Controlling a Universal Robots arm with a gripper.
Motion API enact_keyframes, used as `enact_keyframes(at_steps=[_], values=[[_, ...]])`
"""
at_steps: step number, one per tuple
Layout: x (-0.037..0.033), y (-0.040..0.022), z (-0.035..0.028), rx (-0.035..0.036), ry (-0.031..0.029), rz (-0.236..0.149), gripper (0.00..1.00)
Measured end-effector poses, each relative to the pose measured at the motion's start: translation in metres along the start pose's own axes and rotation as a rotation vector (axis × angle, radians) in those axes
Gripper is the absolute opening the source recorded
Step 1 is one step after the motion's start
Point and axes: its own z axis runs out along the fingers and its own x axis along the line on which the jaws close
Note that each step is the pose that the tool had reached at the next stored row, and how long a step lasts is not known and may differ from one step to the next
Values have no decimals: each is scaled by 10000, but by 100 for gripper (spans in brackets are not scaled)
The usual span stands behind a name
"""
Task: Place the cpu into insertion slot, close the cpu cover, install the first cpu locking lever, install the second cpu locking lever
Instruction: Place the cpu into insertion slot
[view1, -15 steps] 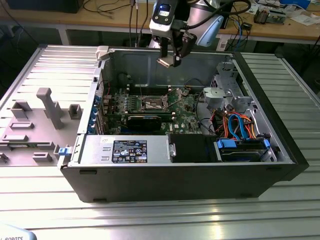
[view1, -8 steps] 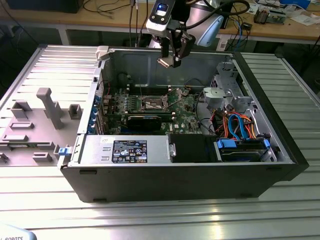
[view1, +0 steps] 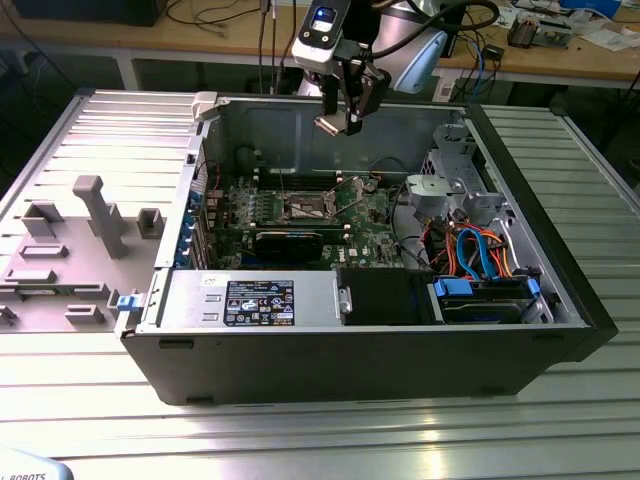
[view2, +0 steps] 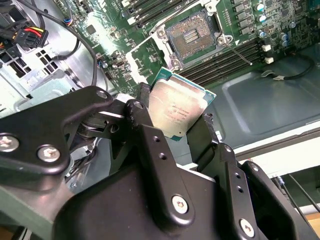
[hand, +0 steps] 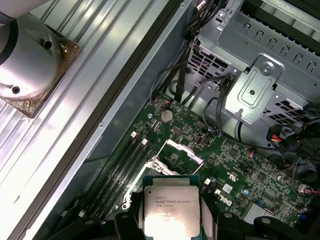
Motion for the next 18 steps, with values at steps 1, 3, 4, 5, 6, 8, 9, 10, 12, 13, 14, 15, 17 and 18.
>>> enact_keyframes(at_steps=[1, 3, 4, 5, 6, 8, 9, 10, 12, 13, 14, 15, 17, 18], values=[[0, 0, 0, 0, 0, 0, 54], [0, 0, 0, 0, 0, 1, 54], [0, 0, 0, 0, -3, 29, 54], [0, 0, 0, -2, -13, 136, 54], [0, 0, 1, -6, -27, 309, 54], [0, 0, 2, -11, -49, 552, 54], [0, 0, 3, -14, -64, 723, 54], [0, 0, 4, -18, -77, 874, 54], [0, 0, 6, -24, -109, 1226, 54], [0, 0, 6, -26, -122, 1375, 54], [0, -1, 6, -26, -123, 1377, 54], [0, -1, 6, -27, -123, 1380, 54], [0, -1, 6, -27, -123, 1381, 54], [0, -1, 6, -27, -123, 1383, 54]])
